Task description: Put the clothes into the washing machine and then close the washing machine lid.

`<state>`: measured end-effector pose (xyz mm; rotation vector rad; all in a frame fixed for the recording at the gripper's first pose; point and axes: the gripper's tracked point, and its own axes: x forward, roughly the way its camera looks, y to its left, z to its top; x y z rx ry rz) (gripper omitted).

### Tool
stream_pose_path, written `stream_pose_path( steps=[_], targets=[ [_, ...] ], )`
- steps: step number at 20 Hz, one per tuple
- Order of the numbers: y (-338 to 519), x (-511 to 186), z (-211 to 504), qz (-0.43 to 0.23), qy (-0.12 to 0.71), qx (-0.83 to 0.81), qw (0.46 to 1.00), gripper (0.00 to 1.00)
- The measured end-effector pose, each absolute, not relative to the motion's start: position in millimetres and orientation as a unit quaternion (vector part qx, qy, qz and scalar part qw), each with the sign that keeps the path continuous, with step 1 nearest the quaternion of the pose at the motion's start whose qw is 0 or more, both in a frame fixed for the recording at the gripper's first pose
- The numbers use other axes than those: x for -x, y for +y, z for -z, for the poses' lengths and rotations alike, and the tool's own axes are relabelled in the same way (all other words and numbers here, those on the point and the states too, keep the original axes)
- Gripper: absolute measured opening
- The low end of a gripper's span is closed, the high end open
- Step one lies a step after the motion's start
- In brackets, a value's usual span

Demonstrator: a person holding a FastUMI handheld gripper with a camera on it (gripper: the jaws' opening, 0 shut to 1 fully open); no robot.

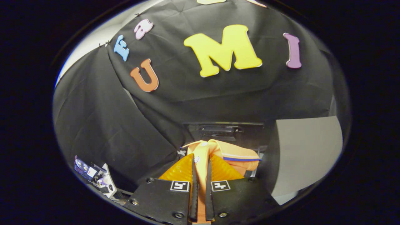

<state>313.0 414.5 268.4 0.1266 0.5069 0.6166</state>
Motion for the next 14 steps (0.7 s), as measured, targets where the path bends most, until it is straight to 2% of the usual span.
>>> stream_pose_path(
  steps=[5, 14],
  targets=[
    [458.5, -351.8, -220.7, -0.302, 0.294, -0.045, 0.906, 0.13],
    [485.7, -425.2, -116.6, -0.254, 0.381, -0.043, 0.888, 0.13]
  ],
)
